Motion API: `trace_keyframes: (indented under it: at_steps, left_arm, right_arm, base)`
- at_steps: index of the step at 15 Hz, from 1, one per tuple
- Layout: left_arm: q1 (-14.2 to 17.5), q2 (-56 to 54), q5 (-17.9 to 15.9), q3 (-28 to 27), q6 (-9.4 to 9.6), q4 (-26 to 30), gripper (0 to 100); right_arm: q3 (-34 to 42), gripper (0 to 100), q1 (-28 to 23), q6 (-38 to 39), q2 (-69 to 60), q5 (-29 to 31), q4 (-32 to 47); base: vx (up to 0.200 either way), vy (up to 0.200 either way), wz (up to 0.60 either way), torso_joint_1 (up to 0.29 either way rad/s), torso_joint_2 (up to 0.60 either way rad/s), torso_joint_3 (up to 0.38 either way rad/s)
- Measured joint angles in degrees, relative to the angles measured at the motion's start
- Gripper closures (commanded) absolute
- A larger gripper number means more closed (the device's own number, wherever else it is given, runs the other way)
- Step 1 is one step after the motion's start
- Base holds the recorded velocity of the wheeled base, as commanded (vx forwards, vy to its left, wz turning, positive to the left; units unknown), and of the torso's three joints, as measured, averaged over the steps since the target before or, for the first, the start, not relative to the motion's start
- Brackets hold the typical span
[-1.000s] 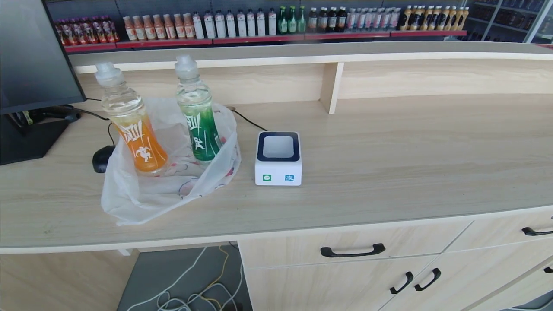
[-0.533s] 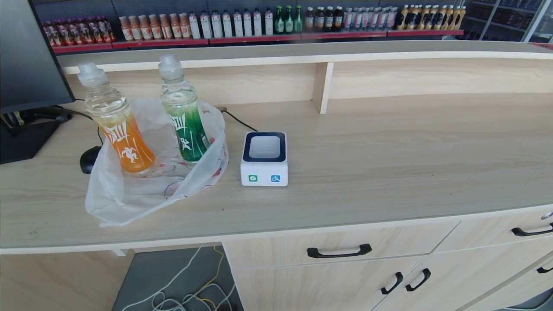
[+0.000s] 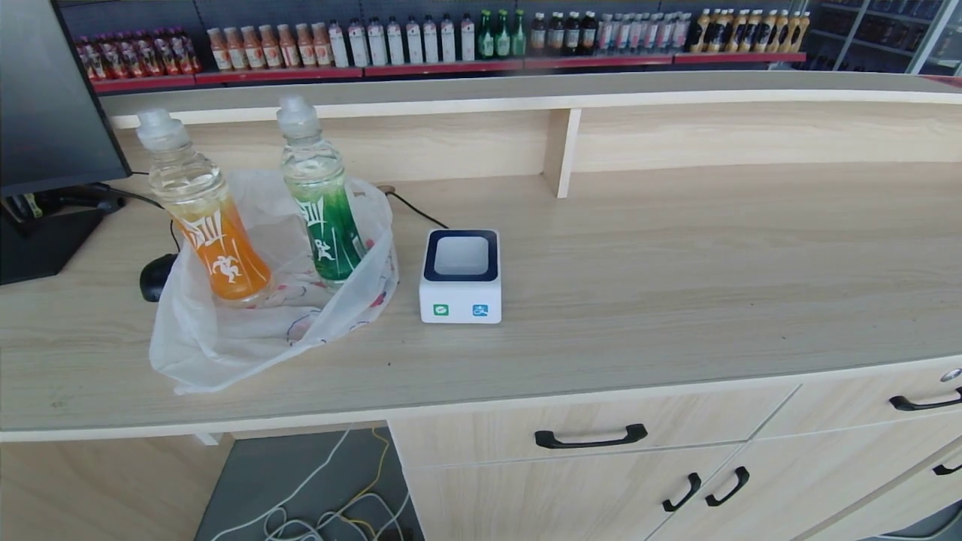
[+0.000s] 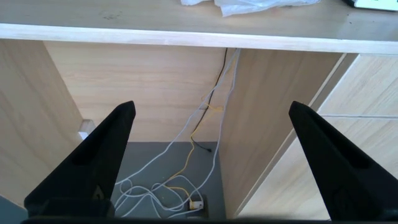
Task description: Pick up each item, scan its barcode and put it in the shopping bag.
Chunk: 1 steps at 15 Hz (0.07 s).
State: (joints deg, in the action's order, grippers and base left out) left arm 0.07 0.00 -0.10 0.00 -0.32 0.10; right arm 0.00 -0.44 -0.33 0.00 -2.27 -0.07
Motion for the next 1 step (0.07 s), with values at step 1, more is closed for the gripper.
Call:
trace_keyframes:
  at_steps: [1]
  left_arm:
    - [0.0,0.0,0.0,0.0,0.0,0.0,0]
  right_arm:
    - [0.0,0,0.0,0.0,0.0,0.0,0.0]
  base:
    - [0.0,0.0,0.0,0.0,0.0,0.0]
